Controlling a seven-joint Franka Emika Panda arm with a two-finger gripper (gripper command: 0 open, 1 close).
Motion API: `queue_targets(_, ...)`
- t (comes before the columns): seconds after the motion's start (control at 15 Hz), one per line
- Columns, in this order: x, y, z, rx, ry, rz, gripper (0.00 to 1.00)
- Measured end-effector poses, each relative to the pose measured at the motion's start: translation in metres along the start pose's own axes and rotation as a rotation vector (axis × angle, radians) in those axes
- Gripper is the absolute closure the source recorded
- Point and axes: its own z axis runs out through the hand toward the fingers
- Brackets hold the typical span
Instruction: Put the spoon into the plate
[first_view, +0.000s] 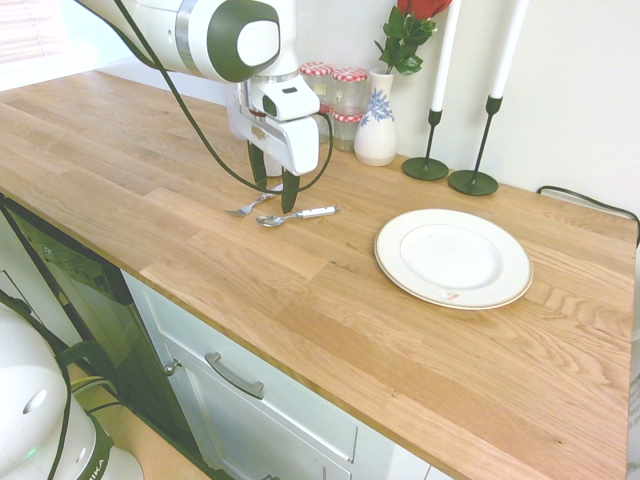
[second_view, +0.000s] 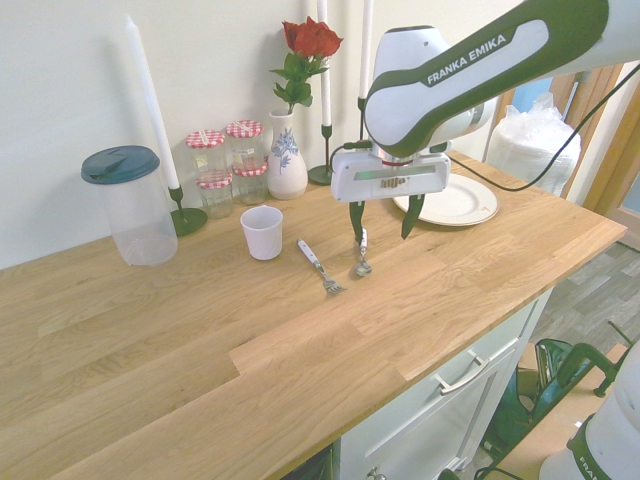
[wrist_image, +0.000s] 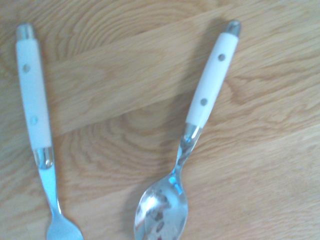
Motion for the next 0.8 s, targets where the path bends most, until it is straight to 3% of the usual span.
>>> queue_targets(0.53, 0.028, -0.024, 0.025, -0.03, -0.003, 0.204, 0.0)
queue_targets(0.8, 0.04, -0.03, 0.032, -0.021, 0.002, 0.25, 0.0)
